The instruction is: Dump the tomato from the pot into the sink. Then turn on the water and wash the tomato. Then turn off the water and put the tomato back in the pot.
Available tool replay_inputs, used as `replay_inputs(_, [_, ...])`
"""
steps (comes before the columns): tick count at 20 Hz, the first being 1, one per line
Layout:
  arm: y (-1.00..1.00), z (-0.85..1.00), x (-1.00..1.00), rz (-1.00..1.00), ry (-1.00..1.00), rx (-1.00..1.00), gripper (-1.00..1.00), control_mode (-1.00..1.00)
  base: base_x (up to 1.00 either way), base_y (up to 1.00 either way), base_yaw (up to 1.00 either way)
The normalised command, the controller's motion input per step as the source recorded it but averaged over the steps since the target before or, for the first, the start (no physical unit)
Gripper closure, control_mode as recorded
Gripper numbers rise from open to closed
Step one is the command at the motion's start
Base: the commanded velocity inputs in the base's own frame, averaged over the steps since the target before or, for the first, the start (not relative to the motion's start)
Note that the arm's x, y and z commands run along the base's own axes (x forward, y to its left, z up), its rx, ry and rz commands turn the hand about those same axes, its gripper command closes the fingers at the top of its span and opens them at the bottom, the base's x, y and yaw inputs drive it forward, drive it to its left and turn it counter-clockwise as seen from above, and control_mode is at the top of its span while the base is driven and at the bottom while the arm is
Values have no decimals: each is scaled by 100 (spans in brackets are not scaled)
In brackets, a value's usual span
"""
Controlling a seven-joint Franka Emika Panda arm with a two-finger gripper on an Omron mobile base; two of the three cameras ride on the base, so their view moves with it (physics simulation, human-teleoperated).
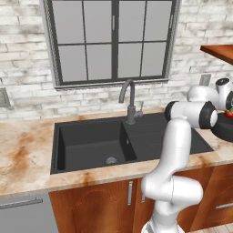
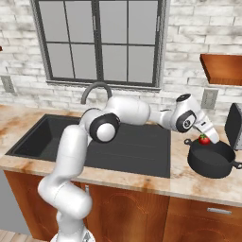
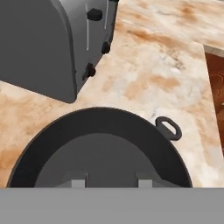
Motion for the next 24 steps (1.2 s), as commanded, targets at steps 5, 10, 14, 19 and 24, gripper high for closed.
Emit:
replay_inputs(5, [-22, -27, 0, -1, 0, 0, 100, -100, 0, 0, 0])
replay_inputs(10, [-16, -24, 0, 0, 0, 2, 100, -100, 0, 0, 0])
replay_inputs(14, [-11, -9, 0, 0, 0, 1, 100, -100, 0, 0, 0])
replay_inputs(19, [8, 15, 0, 0, 4, -4, -100, -100, 0, 0, 0])
replay_inputs(24, [19, 11, 0, 0, 0, -4, -100, -100, 0, 0, 0])
